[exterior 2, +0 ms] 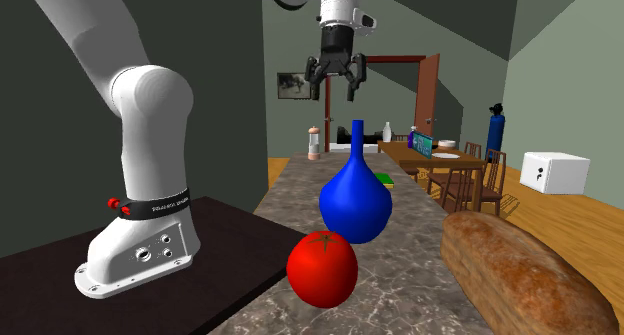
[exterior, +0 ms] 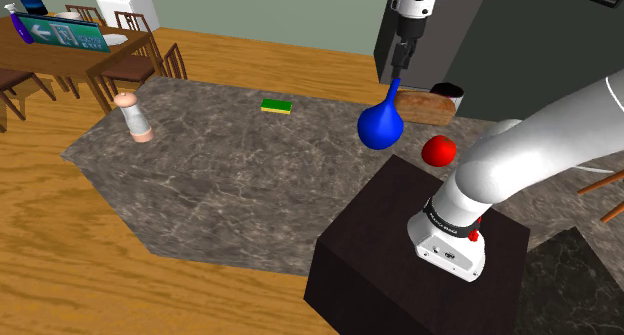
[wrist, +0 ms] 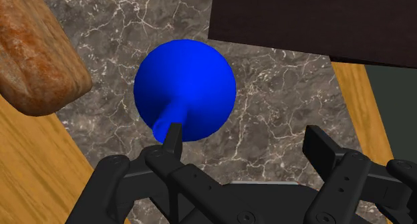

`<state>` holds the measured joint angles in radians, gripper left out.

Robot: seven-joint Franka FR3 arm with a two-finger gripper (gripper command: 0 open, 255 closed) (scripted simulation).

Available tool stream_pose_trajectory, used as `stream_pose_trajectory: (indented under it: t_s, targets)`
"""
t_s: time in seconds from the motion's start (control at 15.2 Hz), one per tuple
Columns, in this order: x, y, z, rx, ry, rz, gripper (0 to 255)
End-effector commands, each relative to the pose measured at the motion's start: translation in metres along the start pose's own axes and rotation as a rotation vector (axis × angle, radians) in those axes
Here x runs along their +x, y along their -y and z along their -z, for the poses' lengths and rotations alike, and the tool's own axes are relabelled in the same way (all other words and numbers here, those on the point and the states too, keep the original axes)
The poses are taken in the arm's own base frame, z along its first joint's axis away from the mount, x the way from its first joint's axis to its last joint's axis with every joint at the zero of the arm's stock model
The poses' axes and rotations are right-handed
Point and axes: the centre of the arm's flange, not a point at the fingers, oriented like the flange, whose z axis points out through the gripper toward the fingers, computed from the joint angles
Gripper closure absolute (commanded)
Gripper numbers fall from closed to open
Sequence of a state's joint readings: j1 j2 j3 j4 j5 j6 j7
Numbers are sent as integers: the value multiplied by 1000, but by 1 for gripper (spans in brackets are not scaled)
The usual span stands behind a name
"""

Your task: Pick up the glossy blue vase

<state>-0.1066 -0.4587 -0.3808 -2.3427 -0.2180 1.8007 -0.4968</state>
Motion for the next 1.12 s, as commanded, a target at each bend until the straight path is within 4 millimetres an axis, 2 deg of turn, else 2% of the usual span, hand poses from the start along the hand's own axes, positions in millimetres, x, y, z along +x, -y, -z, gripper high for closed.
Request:
stream_pose_trajectory:
  t_s: [0.0, 0.2, 0.26, 0.73, 0.86, 0.92, 1.06]
  targets:
    - [5, -23, -8, -7, -2, 1, 0]
    - [10, -58, -23, -15, -4, 1, 0]
    - [10, -60, -24, -16, -4, 1, 0]
    - [15, -61, -64, -16, -4, 1, 0]
    - [15, -61, -64, -16, -4, 1, 0]
    - [15, -60, -63, -16, -4, 1, 255]
    - [15, -61, -64, -16, -4, 1, 255]
